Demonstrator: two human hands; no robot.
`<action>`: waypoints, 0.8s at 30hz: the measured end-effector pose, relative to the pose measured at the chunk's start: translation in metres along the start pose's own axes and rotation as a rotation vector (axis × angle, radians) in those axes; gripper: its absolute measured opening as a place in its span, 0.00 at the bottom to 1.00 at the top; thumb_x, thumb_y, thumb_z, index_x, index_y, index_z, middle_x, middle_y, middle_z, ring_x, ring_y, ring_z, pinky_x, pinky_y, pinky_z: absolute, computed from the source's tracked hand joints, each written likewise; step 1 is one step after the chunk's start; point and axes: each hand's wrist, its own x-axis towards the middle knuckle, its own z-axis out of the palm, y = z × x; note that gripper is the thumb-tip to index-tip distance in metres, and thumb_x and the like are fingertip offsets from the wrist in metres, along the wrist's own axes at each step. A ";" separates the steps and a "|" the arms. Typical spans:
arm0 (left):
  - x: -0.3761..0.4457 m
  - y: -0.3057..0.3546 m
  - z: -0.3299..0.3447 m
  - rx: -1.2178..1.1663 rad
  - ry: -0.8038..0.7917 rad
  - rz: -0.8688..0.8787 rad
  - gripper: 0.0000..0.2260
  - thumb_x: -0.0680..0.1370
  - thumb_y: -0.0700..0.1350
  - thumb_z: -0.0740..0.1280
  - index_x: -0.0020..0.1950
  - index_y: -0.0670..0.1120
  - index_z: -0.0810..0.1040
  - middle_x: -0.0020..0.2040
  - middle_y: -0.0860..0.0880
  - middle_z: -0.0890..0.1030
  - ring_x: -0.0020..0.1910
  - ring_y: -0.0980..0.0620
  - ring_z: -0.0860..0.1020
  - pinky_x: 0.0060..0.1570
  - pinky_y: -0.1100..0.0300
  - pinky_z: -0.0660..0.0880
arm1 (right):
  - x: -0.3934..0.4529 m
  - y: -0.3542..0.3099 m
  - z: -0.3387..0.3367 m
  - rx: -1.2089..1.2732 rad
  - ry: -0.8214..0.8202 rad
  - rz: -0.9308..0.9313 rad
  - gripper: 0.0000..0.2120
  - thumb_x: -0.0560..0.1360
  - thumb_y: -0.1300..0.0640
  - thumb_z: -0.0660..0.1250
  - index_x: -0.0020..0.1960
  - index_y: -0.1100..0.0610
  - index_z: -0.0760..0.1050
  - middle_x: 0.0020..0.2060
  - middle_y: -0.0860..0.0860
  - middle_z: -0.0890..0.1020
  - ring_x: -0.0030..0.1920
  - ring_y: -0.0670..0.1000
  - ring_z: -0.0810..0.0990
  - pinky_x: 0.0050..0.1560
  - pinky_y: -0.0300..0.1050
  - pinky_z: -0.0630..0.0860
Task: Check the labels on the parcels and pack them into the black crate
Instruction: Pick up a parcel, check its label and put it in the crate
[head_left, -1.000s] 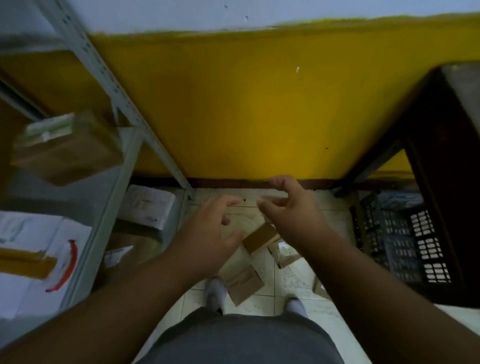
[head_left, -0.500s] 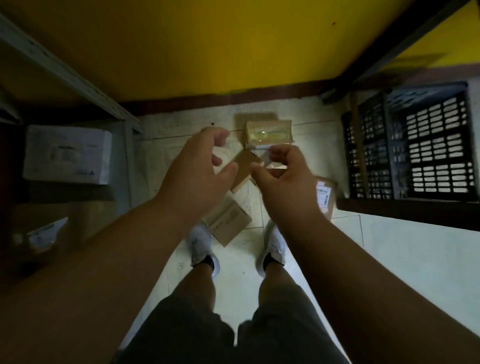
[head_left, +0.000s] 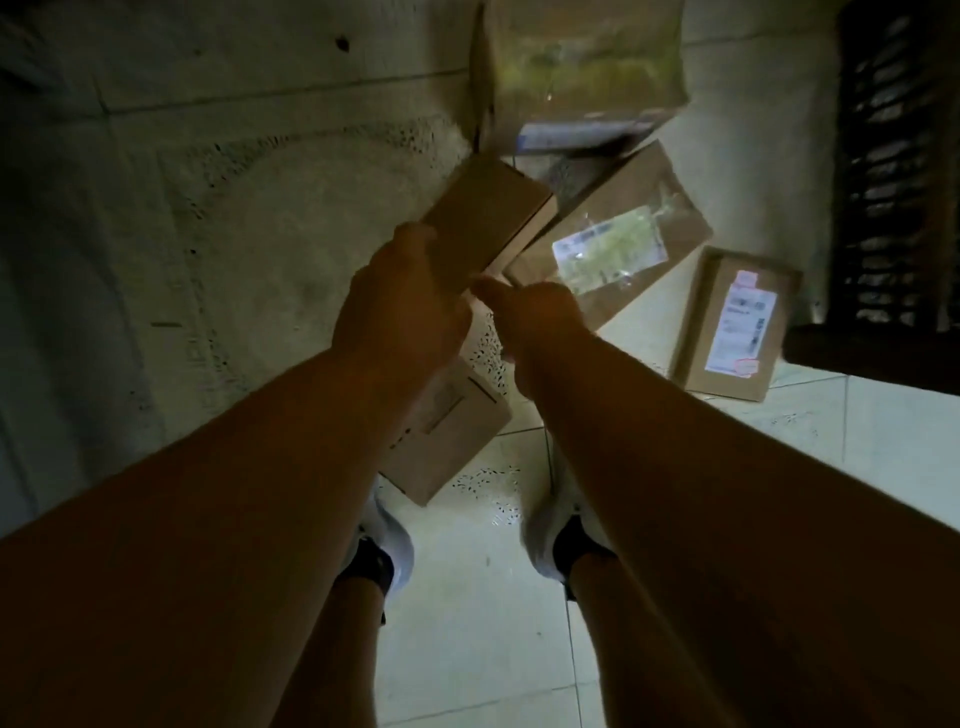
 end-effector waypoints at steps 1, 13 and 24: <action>0.011 -0.012 0.013 0.015 -0.022 0.005 0.31 0.74 0.51 0.73 0.74 0.46 0.65 0.65 0.44 0.77 0.61 0.43 0.77 0.58 0.45 0.76 | 0.018 0.002 0.007 0.029 -0.031 0.028 0.30 0.70 0.41 0.75 0.64 0.57 0.74 0.53 0.56 0.80 0.49 0.57 0.79 0.56 0.56 0.78; 0.022 -0.017 0.003 0.193 -0.151 0.169 0.48 0.63 0.57 0.79 0.78 0.51 0.59 0.70 0.43 0.71 0.67 0.40 0.72 0.63 0.41 0.72 | 0.014 -0.016 0.019 0.185 -0.015 -0.135 0.17 0.70 0.45 0.71 0.52 0.55 0.79 0.45 0.52 0.85 0.45 0.54 0.84 0.46 0.53 0.83; -0.153 0.189 -0.225 -0.018 0.207 0.255 0.51 0.63 0.66 0.64 0.80 0.56 0.44 0.76 0.42 0.61 0.72 0.41 0.66 0.63 0.39 0.72 | -0.317 -0.139 -0.114 -0.037 0.109 -0.755 0.12 0.68 0.50 0.73 0.45 0.55 0.73 0.36 0.51 0.80 0.36 0.50 0.80 0.36 0.53 0.81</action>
